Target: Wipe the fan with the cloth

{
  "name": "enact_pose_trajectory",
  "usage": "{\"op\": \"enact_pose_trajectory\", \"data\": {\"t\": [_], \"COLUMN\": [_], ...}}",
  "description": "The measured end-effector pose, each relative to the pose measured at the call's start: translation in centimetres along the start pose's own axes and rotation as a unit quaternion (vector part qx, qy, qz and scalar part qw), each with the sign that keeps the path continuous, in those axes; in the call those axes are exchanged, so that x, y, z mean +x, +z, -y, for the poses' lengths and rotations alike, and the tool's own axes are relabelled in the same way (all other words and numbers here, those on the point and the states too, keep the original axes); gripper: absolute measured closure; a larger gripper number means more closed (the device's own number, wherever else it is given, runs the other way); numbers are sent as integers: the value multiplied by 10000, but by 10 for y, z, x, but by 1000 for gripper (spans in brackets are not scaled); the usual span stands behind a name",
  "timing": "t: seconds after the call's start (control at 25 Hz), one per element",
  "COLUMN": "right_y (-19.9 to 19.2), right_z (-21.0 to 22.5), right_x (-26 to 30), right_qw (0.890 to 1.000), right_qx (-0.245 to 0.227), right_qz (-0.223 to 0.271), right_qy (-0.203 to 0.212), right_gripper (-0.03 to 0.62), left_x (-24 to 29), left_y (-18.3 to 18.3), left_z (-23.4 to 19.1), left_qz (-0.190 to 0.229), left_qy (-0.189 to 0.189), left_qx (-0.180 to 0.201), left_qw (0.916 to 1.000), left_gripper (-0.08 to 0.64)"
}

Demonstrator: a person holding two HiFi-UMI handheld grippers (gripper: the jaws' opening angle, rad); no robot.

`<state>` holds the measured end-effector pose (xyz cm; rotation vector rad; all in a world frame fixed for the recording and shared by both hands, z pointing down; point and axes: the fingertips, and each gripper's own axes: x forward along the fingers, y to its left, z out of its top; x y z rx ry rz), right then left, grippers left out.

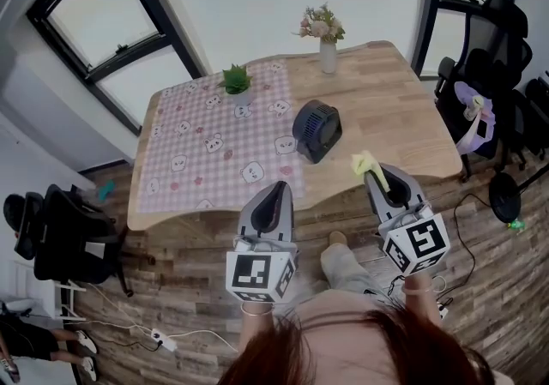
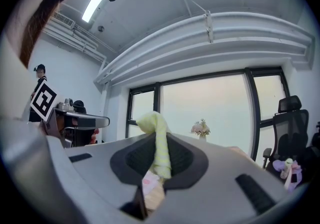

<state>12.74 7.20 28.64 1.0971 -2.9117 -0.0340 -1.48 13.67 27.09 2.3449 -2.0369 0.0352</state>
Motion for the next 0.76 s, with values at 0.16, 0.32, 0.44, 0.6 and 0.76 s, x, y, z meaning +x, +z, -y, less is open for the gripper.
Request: {"op": "enact_pose_trajectory", "data": {"t": [0.16, 0.32, 0.44, 0.6, 0.76], "right_y": [2, 3, 3, 4, 2], "right_z": [-2, -5, -4, -4, -3], "right_x": [-6, -12, -19, -28, -34], "right_qw": [10000, 10000, 10000, 9999, 9997], "right_qx": [12, -20, -14, 4, -5], "right_qz": [10, 46, 57, 123, 169], "right_qy": [1, -18, -65, -119, -176], "right_gripper": [546, 546, 546, 545, 546], "left_x": [-3, -8, -11, -18, -22], "left_y": [1, 2, 0, -5, -11], "left_z": [5, 8, 12, 20, 28], "left_qz": [5, 33, 17, -56, -120], "left_qy": [-25, -47, -61, -91, -162], "left_qx": [8, -21, -44, -29, 45], "left_qw": [10000, 10000, 10000, 9999, 9998], "left_gripper": [543, 543, 543, 543, 543]}}
